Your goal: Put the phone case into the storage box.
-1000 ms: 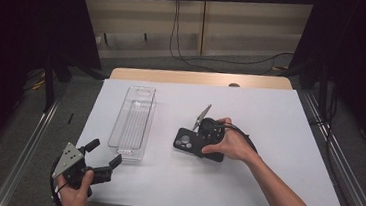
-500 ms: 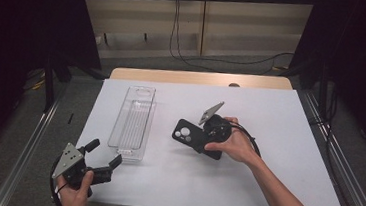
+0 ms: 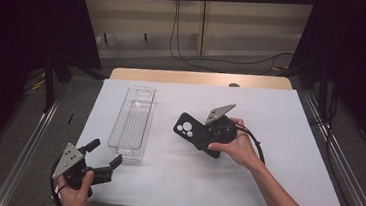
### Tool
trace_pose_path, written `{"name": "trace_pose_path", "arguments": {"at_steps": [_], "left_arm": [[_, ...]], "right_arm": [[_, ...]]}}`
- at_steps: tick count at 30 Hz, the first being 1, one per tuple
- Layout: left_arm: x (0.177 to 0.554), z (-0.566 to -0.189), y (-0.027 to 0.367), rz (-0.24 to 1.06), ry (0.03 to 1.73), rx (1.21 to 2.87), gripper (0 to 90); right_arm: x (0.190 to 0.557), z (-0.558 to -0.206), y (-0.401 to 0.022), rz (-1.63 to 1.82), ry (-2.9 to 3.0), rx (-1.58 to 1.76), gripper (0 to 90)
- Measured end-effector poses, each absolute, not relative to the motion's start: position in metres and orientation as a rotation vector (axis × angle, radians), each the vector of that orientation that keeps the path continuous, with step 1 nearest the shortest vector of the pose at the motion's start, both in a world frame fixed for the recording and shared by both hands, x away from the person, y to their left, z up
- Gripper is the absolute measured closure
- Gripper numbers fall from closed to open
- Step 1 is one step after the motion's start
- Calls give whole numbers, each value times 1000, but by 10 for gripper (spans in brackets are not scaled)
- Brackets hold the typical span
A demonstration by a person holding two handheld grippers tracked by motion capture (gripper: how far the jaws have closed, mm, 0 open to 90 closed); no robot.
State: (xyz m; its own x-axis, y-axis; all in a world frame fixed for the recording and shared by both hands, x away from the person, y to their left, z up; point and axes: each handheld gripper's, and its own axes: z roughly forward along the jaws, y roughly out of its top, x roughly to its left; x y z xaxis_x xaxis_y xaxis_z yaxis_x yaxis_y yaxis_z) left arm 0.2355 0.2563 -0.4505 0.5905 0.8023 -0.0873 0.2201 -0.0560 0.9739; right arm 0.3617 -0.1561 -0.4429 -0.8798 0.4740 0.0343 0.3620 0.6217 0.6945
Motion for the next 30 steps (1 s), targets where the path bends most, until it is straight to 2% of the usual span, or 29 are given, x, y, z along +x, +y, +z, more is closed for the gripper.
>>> {"name": "trace_pose_path", "arguments": {"at_steps": [30], "left_arm": [[235,-450,257,599,878,1587,27]], "right_arm": [[355,-444,-178,1504,2407,753,147]]}}
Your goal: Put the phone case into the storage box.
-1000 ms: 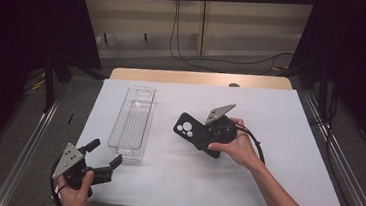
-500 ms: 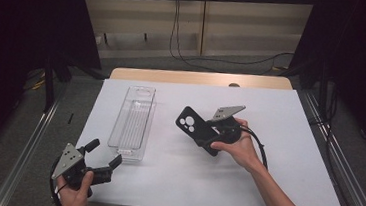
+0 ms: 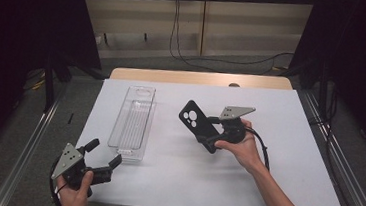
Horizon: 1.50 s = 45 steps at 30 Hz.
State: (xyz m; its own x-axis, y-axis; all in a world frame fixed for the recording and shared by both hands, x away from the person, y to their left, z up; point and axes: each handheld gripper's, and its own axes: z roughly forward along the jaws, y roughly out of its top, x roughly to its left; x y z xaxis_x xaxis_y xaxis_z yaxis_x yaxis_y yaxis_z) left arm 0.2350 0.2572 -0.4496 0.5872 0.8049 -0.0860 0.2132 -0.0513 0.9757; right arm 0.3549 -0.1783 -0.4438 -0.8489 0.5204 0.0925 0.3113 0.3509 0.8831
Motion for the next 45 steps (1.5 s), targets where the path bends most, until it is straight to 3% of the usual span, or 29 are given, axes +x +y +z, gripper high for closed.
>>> {"name": "trace_pose_path", "arguments": {"at_steps": [19,45], "left_arm": [[236,-449,257,597,886,1593,31],[238,-445,249,510,847,1612,44]], "right_arm": [[347,-447,-195,1728,2288,751,147],[306,-446,-214,1879,2271,694,145]]}}
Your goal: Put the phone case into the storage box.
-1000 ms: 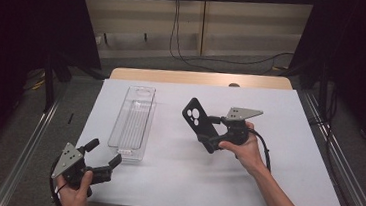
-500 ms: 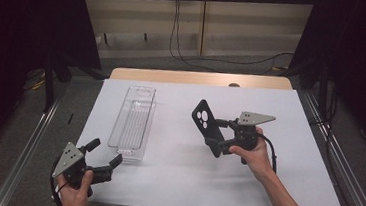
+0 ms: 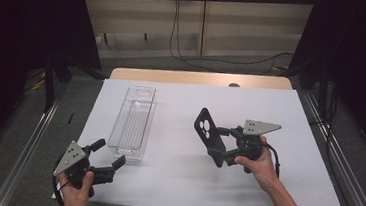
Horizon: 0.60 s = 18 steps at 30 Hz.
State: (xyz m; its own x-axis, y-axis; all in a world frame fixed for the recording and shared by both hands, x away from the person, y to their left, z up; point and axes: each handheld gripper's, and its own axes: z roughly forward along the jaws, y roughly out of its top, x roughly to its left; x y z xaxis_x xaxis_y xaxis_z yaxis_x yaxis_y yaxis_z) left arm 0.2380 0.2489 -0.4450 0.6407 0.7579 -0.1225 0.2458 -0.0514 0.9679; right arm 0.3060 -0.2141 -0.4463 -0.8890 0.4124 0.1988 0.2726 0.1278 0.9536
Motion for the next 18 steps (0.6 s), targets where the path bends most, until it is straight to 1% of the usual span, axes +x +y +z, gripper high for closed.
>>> {"name": "trace_pose_path", "arguments": {"at_steps": [6,10,18], "left_arm": [[240,-441,243,472,808,1623,51],[241,-436,237,471,751,1635,41],[246,-427,223,461,701,1659,41]], "right_arm": [[299,-445,-212,1903,2279,660,145],[293,-445,-210,1942,2277,638,145],[291,-444,-205,1962,2291,607,145]]}}
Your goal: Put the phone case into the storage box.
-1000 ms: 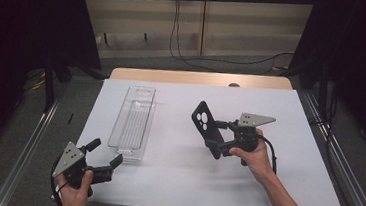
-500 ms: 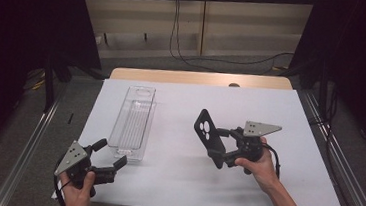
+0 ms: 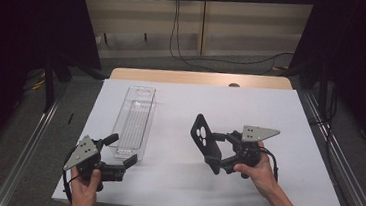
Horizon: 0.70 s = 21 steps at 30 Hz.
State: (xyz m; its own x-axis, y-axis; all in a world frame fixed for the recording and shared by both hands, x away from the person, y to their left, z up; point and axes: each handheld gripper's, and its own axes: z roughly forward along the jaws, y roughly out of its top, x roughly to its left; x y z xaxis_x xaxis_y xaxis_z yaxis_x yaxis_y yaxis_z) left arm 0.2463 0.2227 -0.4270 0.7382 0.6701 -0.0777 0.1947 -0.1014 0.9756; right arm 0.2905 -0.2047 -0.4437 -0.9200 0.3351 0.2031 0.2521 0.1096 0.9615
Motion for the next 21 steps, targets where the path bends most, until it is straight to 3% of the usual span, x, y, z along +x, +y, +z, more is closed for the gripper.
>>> {"name": "trace_pose_path", "arguments": {"at_steps": [10,12,19,21], "left_arm": [[262,-416,189,394,599,1650,37],[265,-415,183,365,558,1648,80],[274,-411,163,326,506,1646,84],[277,-408,159,333,486,1650,120]], "right_arm": [[289,-443,-202,1984,2291,588,144],[289,-443,-201,1990,2296,579,144],[287,-445,-200,1989,2305,578,144],[287,-444,-198,1989,2309,571,144]]}}
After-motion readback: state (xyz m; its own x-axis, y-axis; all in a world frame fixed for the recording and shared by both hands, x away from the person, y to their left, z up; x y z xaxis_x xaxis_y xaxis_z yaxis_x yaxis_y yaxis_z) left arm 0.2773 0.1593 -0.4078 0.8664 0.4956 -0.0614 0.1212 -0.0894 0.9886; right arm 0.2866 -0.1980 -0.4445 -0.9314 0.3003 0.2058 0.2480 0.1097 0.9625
